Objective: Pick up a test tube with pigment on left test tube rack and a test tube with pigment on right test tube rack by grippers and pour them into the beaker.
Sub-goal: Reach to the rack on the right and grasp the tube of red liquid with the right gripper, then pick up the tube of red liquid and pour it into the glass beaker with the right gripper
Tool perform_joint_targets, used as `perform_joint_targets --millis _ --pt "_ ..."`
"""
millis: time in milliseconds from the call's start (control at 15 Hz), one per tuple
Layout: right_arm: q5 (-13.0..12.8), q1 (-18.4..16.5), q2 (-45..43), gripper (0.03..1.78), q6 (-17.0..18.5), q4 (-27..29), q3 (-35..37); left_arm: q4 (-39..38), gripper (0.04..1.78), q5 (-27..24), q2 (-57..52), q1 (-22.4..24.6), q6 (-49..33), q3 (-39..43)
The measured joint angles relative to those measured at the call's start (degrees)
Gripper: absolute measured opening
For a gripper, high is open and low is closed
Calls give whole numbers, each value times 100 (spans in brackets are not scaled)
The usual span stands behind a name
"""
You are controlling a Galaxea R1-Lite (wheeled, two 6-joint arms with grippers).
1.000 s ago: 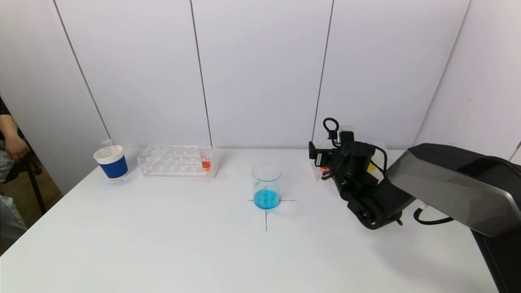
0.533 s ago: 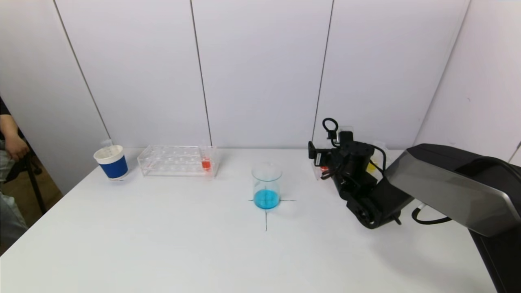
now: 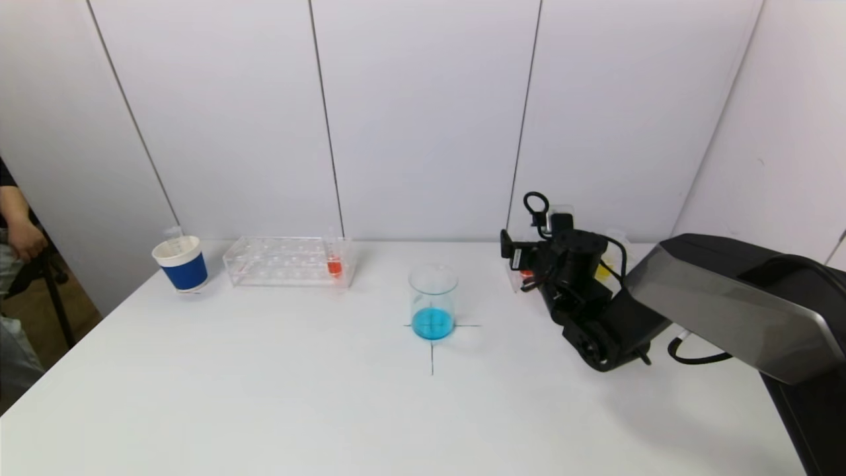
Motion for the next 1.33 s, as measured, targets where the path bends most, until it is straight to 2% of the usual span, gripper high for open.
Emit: perform_joint_targets --millis 133,267,400,600,667,733,1333 --pt "0 1 0 170 -1 -2 2 0 176 -2 0 0 -2 0" --pt "-1 1 4 153 0 -2 7 0 176 -2 0 0 0 0" --pt "0 0 15 126 0 -5 7 0 176 -2 0 0 0 0" --pt "0 -2 28 70 -1 0 10 0 176 -2 0 0 0 0" --pt "5 -7 28 56 0 1 10 0 176 -4 0 0 -2 0" --pt "2 -7 33 49 2 1 10 0 176 -2 0 0 -2 0" --pt "0 -10 37 47 0 9 7 0 176 0 0 0 0 0"
